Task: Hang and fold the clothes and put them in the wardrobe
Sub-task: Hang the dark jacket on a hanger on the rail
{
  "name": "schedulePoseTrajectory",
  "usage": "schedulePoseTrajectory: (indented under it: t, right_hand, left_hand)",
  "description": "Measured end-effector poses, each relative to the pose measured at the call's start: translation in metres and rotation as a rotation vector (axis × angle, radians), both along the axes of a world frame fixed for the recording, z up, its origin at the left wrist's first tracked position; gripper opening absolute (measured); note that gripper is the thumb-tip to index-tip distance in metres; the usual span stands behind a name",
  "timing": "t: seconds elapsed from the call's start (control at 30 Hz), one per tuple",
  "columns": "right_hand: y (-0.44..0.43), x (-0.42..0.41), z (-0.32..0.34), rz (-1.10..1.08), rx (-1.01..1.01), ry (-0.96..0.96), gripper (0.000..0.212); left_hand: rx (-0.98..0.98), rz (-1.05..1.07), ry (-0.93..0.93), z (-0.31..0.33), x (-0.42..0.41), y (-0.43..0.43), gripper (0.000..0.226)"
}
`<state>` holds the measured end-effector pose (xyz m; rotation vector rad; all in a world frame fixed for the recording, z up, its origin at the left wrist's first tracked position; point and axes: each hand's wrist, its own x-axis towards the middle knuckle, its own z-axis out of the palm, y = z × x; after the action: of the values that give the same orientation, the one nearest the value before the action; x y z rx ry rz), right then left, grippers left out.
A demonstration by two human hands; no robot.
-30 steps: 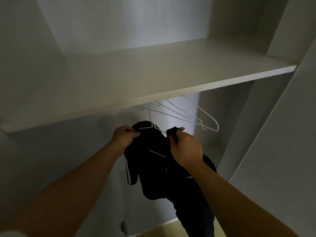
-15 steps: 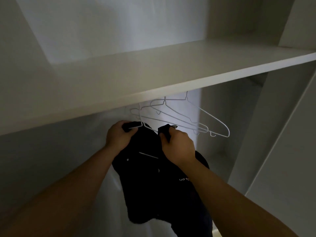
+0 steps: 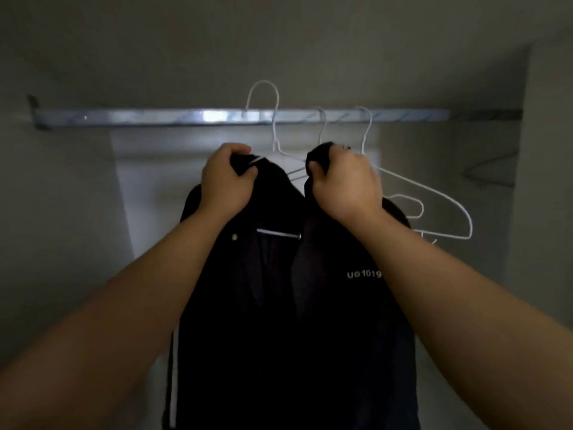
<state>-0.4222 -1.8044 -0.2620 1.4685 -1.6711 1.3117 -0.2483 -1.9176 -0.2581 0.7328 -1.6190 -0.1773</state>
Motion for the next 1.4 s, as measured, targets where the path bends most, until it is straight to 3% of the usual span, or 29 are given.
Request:
schedulePoseTrajectory:
  t: [0.17, 0.3, 0.67, 0.87, 1.07, 1.4]
  right_hand:
    - [-0.012, 0.001, 0.004, -0.013, -0.060, 0.013, 0.009]
    - [-0.016, 0.007, 0.023, -0.026, 0.001, 0.001, 0.016]
    - [-0.043, 0.013, 0.008, -0.034, 0.130, 0.023, 0.007]
    - [-0.050, -0.012, -0.001, -0.063, 0.108, 0.020, 0.004]
    - [-0.048, -0.051, -0.011, -0.140, 0.096, -0.033, 0.015]
    - [-0.043, -0.119, -0.016, -0.228, 0.111, -0.070, 0.004]
  left_hand:
    - [-0.043, -0.054, 0.027, -0.007, 0.000, -0.006, 0.042]
    - [-0.021, -0.025, 0.027, -0.003, 0.001, -0.014, 0.052]
    - [0.087, -0.083, 0.022, -0.029, -0.008, -0.041, 0.048]
    - [0.079, -0.118, -0.075, -0.035, -0.030, -0.048, 0.055]
    - [0.120, -0.237, -0.161, -0.032, -0.076, -0.053, 0.063]
    - [0.134, -0.334, -0.229, -0.029, -0.152, -0.062, 0.067]
